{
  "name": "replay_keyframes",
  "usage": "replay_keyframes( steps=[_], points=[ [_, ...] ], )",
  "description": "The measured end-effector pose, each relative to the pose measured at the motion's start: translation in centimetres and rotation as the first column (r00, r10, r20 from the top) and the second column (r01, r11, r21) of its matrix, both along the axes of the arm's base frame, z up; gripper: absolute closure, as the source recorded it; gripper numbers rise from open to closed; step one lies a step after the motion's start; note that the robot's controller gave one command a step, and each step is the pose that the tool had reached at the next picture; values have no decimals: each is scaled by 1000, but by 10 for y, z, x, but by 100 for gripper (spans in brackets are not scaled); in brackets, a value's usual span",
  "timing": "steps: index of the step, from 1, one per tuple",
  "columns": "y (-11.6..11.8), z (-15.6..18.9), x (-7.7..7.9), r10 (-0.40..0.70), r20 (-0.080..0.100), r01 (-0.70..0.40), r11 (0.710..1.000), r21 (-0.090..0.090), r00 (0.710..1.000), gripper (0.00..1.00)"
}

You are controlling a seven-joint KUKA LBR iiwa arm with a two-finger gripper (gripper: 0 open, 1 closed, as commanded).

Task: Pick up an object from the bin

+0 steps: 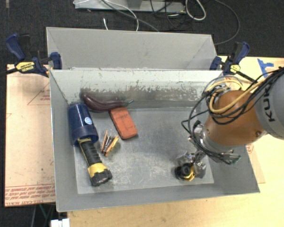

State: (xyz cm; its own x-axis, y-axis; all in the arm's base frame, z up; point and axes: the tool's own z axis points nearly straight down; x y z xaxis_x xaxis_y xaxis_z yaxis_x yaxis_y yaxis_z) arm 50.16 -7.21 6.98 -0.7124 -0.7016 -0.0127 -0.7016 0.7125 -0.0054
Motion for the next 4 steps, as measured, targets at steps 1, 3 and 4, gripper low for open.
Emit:
replay_keyframes(
  steps=[1, 3, 4],
  points=[
    [0, 0, 0, 0, 0, 0, 1000, 0, 1000, 100],
    [1, 45, 0, -2, -1, 2, 1000, 1, 1000, 100],
    [1, 56, 0, -4, 1, 4, 1000, 2, 1000, 100]
  ],
)
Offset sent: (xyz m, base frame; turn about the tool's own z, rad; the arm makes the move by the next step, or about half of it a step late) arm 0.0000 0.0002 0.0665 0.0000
